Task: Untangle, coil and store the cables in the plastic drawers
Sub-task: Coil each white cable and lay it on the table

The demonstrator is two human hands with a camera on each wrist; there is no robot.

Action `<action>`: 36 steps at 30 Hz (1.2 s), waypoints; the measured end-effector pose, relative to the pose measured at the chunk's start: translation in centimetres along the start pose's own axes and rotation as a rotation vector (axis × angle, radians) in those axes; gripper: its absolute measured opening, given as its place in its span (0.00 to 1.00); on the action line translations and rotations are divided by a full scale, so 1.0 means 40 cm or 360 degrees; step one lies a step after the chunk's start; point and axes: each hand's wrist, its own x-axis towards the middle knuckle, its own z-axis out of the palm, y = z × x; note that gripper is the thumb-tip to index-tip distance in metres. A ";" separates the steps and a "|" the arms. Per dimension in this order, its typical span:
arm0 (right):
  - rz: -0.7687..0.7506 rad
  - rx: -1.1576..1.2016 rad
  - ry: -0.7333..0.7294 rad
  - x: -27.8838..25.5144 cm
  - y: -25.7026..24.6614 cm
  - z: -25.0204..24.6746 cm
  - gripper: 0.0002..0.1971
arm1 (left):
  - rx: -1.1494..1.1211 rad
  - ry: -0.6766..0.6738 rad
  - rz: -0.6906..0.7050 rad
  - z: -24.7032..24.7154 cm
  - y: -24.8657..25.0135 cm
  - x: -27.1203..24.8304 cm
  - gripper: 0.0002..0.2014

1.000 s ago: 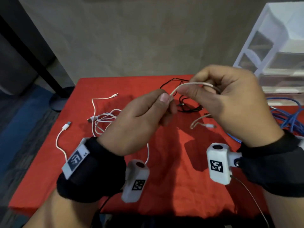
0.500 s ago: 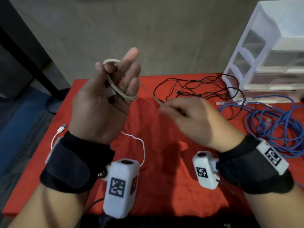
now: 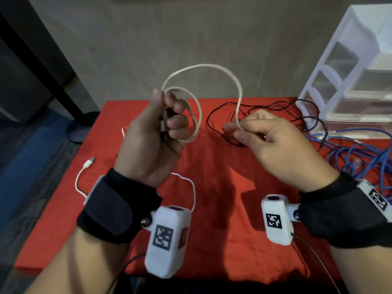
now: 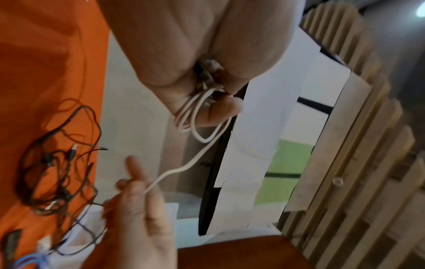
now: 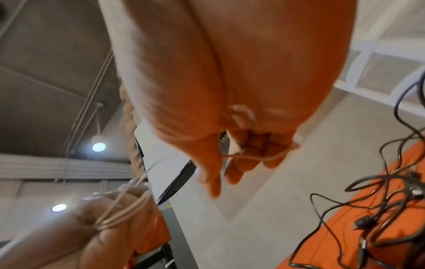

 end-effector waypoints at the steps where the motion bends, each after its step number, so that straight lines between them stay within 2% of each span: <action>1: -0.0004 0.0073 0.0081 0.001 -0.002 0.001 0.18 | 0.0054 0.0006 -0.0016 0.009 -0.017 0.000 0.17; 2: -0.0005 0.0156 0.0169 0.000 -0.005 0.000 0.18 | 0.0107 0.0011 -0.0028 0.015 -0.031 -0.001 0.16; 6: 0.0064 0.0371 0.0448 -0.003 -0.024 -0.005 0.09 | 0.0212 -0.0015 -0.0099 0.034 -0.068 -0.008 0.16; 9: 0.0087 0.0703 0.0443 -0.007 -0.045 -0.002 0.06 | 0.0270 -0.0125 -0.0170 0.054 -0.091 -0.021 0.15; 11: 0.0103 0.0901 0.0368 -0.011 -0.047 0.004 0.08 | 0.0361 -0.0164 -0.0153 0.062 -0.105 -0.028 0.15; 13: 0.0167 0.1118 0.0308 -0.014 -0.050 0.011 0.11 | 0.0468 -0.0166 -0.0097 0.069 -0.114 -0.033 0.15; 16: 0.0269 0.1277 0.0339 -0.016 -0.067 0.016 0.12 | 0.0757 -0.0066 0.0029 0.069 -0.116 -0.035 0.15; 21: 0.0315 0.1534 0.0374 -0.015 -0.095 0.013 0.13 | 0.1382 0.0074 0.0397 0.043 -0.107 -0.029 0.15; 24: 0.0421 0.1726 0.0271 -0.011 -0.099 0.011 0.15 | 0.1699 0.0138 0.0668 0.034 -0.122 -0.031 0.14; 28: 0.0583 0.1859 -0.0050 -0.016 -0.104 0.013 0.15 | 0.1999 0.0196 0.0919 0.018 -0.132 -0.024 0.11; 30: 0.0594 0.1899 -0.0099 -0.019 -0.107 0.016 0.19 | 0.2077 0.0204 0.0958 0.012 -0.131 -0.020 0.10; 32: 0.0526 0.1898 -0.0160 -0.022 -0.101 0.016 0.27 | 0.2106 0.0210 0.0965 0.007 -0.130 -0.017 0.10; 34: 0.0453 0.1817 -0.0246 -0.027 -0.097 0.016 0.34 | 0.2137 0.0229 0.0941 -0.004 -0.130 -0.011 0.11; 36: 0.0410 0.1661 -0.0242 -0.033 -0.092 0.024 0.37 | 0.2101 0.0270 0.0878 -0.016 -0.127 -0.004 0.12</action>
